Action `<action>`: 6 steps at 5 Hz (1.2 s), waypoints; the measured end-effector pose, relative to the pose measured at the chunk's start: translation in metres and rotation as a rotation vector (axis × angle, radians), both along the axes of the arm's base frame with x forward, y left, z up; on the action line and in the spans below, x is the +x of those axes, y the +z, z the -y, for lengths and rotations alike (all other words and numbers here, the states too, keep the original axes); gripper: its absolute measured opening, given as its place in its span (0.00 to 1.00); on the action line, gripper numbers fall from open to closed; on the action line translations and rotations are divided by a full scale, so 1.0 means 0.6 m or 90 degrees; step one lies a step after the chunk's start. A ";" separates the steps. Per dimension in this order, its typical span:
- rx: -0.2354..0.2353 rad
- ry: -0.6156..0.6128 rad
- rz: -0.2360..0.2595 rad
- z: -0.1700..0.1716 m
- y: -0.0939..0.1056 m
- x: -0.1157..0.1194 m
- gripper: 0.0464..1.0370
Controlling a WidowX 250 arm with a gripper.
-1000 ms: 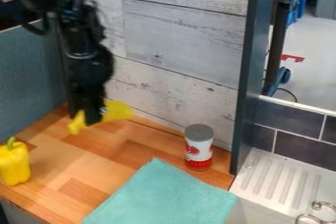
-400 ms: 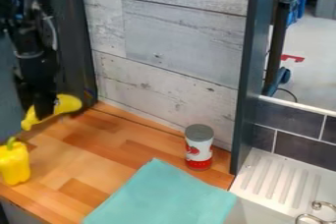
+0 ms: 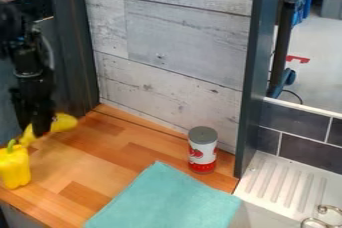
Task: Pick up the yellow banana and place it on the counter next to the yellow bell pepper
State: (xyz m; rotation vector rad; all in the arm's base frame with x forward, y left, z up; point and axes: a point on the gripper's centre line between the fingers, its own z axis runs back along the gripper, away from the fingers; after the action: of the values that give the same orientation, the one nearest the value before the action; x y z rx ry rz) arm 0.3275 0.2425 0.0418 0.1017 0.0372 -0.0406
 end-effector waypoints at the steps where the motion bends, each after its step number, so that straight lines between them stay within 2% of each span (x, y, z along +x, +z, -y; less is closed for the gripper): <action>1: -0.007 0.010 -0.012 -0.015 -0.021 0.011 0.51; 2: -0.016 0.014 -0.027 -0.021 -0.034 0.018 0.51; 3: -0.022 0.012 -0.021 -0.021 -0.035 0.024 0.51; 4: -0.033 0.016 -0.021 -0.017 -0.034 0.024 0.56; 5: -0.025 0.045 -0.005 -0.015 -0.025 0.023 0.86; 6: 0.019 0.066 0.030 -0.022 0.050 0.022 0.98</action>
State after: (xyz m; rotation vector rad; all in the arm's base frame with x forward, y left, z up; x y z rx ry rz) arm 0.3406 0.2557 0.0716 0.1297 -0.0045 0.0661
